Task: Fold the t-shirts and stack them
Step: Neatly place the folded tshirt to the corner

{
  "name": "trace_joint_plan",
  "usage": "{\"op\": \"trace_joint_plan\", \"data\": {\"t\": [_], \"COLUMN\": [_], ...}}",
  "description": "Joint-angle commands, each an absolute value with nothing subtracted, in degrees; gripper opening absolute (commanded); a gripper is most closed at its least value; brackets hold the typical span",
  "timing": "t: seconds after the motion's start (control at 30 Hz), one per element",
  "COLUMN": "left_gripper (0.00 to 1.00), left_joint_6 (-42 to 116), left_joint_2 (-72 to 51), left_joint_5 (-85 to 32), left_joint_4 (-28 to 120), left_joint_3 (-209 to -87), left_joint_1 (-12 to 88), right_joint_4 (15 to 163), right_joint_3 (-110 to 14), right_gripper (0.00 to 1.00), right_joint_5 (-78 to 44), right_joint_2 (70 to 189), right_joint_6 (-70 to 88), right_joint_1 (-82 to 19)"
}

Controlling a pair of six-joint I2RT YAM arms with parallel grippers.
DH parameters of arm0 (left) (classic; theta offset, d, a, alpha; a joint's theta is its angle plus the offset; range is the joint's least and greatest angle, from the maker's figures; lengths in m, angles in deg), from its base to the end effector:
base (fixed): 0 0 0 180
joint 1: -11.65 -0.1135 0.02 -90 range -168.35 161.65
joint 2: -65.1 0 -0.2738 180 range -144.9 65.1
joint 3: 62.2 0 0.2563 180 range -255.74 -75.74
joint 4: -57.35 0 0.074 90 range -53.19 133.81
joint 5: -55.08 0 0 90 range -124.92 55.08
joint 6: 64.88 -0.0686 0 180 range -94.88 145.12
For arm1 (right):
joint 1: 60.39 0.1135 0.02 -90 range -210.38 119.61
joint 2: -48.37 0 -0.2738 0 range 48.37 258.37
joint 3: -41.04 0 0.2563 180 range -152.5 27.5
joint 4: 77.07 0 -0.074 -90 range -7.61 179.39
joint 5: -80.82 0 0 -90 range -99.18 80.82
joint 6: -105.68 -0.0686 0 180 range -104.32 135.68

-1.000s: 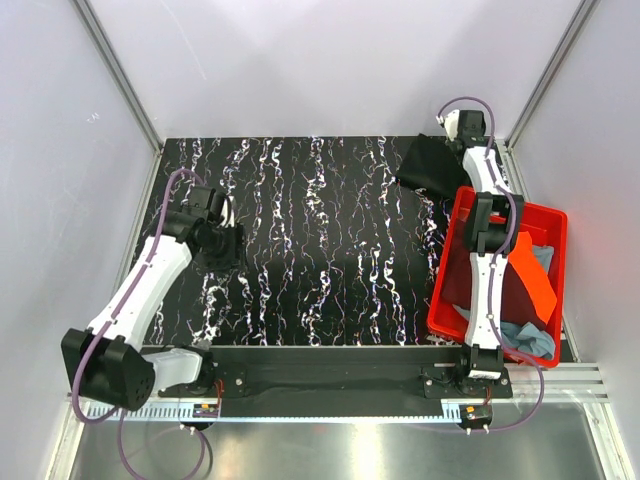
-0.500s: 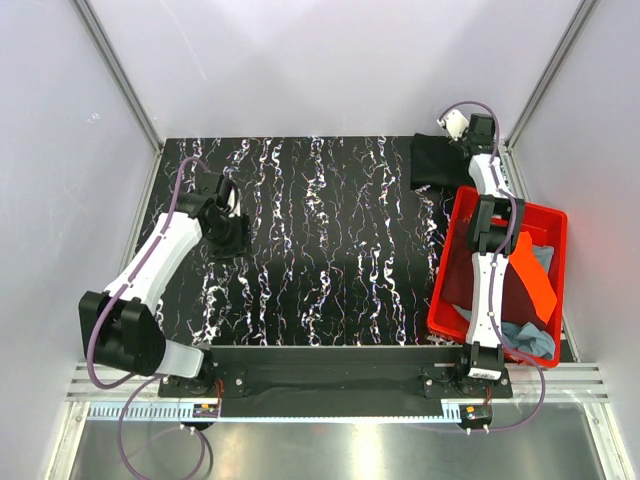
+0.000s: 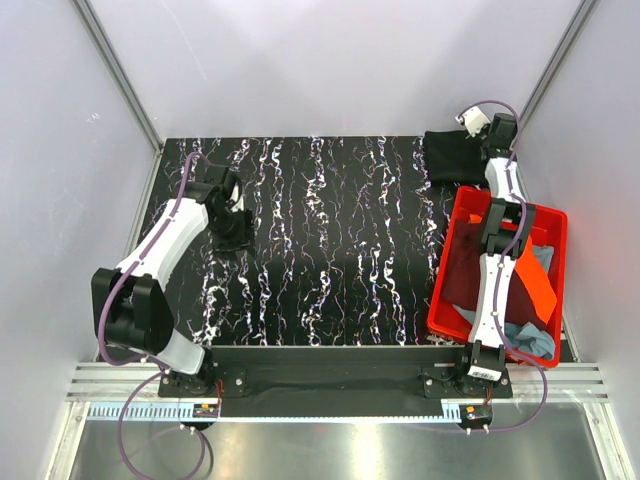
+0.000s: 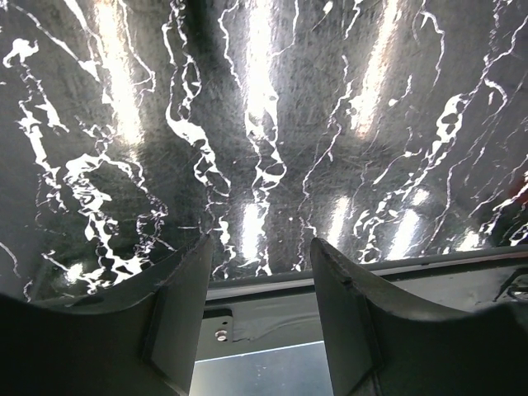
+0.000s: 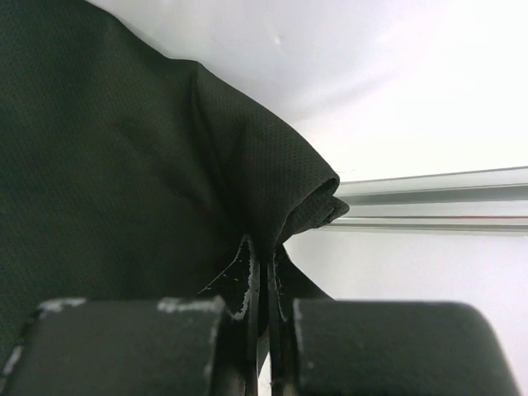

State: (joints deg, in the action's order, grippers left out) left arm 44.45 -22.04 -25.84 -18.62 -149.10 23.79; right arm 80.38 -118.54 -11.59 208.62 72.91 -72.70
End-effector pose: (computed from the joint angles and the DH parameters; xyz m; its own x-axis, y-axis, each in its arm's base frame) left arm 0.2875 -0.0729 0.2482 -0.9768 -0.1242 -0.1742 -0.0836 0.9711 -0.2235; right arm 0.6503 -0.1390 0.1468 -0.3559 -0.7822 -0.5114 -0.2290 0.6035 -0.7638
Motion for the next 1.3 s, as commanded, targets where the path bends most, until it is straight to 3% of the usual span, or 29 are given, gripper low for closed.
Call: {"op": "trace_joint_plan", "data": {"t": [0.0,0.1,0.2,0.23,0.4,0.43,0.47,0.5,0.7,0.87,1.27], "left_gripper": [0.56,0.56,0.56,0.56,0.56,0.56,0.56,0.56,0.56,0.54,0.58], "left_joint_6": [45.2,45.8,46.4,46.7,48.4,49.1,49.5,49.6,49.5,49.3,52.3], "left_joint_2": [-22.5,-22.4,-22.0,-21.7,-18.5,-17.8,-16.2,-15.4,-6.3,2.7,22.0], "left_joint_5": [-23.8,-23.1,-22.5,-22.4,-21.7,-21.6,-21.5,-21.3,-23.4,-22.7,-17.9], "left_joint_4": [-18.2,-18.1,-17.5,-17.1,-14.1,-12.6,-11.8,-11.0,-6.5,-2.6,-1.6], "left_joint_3": [-151.9,-151.5,-150.7,-150.5,-147.6,-146.9,-146.2,-145.0,-140.8,-134.4,-124.5], "left_joint_1": [23.6,23.5,23.7,23.6,23.6,23.6,23.6,23.6,23.6,23.6,23.5], "right_joint_4": [84.9,85.7,88.4,88.6,88.0,87.7,86.9,86.3,76.7,74.6,73.9], "right_joint_3": [-119.1,-118.8,-118.0,-118.8,-118.2,-116.8,-116.2,-115.0,-111.3,-95.6,-54.5], "right_gripper": [0.0,0.0,0.41,0.67,0.78,0.82,0.94,0.97,1.0,1.0,1.0], "right_joint_5": [-14.7,-14.0,-10.7,-9.8,-3.4,-2.9,-2.4,-1.5,1.5,-5.5,-9.0], "right_joint_2": [209.2,209.1,208.2,207.6,201.5,198.3,196.6,194.9,183.5,169.8,141.4], "right_joint_6": [72.8,71.6,67.5,65.5,55.3,53.5,49.4,47.6,31.0,18.9,5.0], "right_joint_1": [-72.6,-72.8,-72.8,-72.9,-72.8,-72.8,-72.8,-72.7,-71.5,-67.1,-37.3]}}
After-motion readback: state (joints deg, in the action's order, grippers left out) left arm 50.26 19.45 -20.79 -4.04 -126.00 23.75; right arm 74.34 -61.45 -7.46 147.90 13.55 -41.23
